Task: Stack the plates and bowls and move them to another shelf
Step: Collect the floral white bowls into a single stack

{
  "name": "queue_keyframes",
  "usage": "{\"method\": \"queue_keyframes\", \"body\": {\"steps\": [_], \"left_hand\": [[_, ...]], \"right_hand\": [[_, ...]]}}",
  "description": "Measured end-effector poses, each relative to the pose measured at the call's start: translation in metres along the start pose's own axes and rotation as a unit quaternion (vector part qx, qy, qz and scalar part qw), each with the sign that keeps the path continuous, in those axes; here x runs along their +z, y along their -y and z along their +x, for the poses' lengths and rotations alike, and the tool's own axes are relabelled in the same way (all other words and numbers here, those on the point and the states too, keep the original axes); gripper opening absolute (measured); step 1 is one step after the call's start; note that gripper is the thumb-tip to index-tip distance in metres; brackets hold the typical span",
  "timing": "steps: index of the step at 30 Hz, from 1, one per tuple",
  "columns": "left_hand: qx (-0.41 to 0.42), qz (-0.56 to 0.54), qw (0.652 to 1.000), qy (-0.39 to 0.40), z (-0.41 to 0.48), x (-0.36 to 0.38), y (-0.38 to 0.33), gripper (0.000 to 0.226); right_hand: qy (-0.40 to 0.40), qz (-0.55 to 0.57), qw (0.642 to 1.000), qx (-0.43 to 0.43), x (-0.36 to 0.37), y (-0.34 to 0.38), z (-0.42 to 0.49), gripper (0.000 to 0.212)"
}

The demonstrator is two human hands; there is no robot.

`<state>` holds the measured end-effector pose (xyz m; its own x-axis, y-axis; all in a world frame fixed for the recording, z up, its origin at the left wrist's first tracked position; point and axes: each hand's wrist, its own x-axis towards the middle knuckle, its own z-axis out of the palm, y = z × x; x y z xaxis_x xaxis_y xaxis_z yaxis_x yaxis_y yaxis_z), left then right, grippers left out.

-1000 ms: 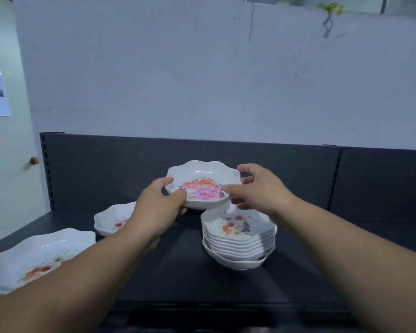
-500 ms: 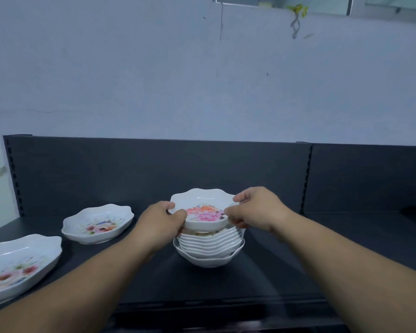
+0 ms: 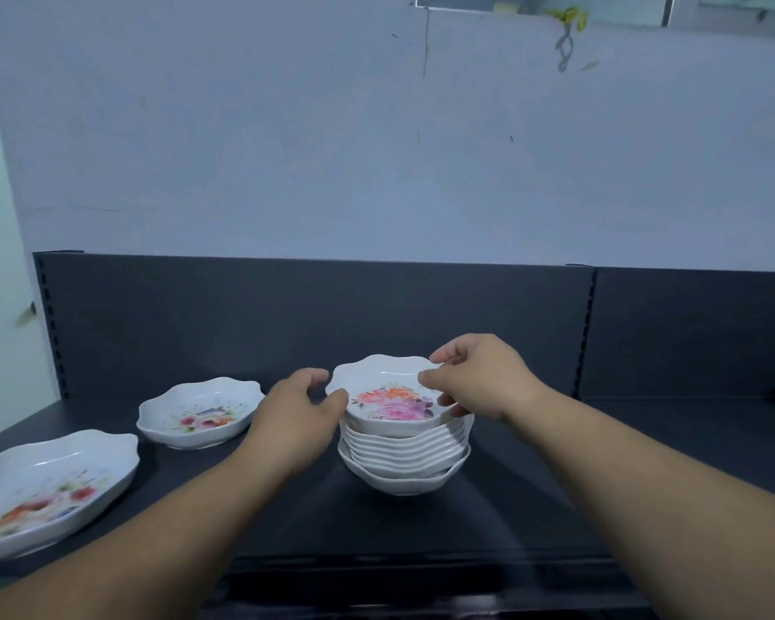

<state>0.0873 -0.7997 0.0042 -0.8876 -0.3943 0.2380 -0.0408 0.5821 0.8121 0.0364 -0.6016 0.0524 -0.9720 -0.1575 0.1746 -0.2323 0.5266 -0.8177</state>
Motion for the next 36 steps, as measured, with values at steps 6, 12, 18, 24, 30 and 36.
{"method": "queue_keyframes", "body": {"steps": [6, 12, 18, 24, 30, 36], "left_hand": [[0.03, 0.072, 0.996, -0.045, -0.004, -0.032, 0.03, 0.044], [0.029, 0.121, 0.986, -0.108, -0.002, -0.093, 0.076, 0.037], [-0.013, 0.169, 0.971, -0.17, -0.011, -0.158, 0.131, 0.039], [-0.102, 0.218, 0.957, -0.158, -0.018, -0.198, 0.174, 0.051], [-0.144, 0.155, 0.968, -0.131, -0.018, -0.208, 0.188, 0.053], [-0.134, 0.107, 0.977, -0.129, -0.02, -0.204, 0.179, 0.051]], "right_hand": [[0.038, 0.04, 0.998, -0.029, 0.047, 0.028, -0.006, 0.023], [0.106, 0.077, 0.99, -0.058, 0.114, 0.062, -0.01, 0.022], [0.174, 0.016, 0.982, -0.072, 0.187, 0.082, -0.011, 0.036], [0.236, -0.056, 0.967, -0.084, 0.247, 0.093, -0.017, 0.065], [0.252, -0.054, 0.964, -0.069, 0.278, 0.097, -0.017, 0.027], [0.253, -0.04, 0.962, -0.092, 0.284, 0.095, -0.019, 0.072]]}}
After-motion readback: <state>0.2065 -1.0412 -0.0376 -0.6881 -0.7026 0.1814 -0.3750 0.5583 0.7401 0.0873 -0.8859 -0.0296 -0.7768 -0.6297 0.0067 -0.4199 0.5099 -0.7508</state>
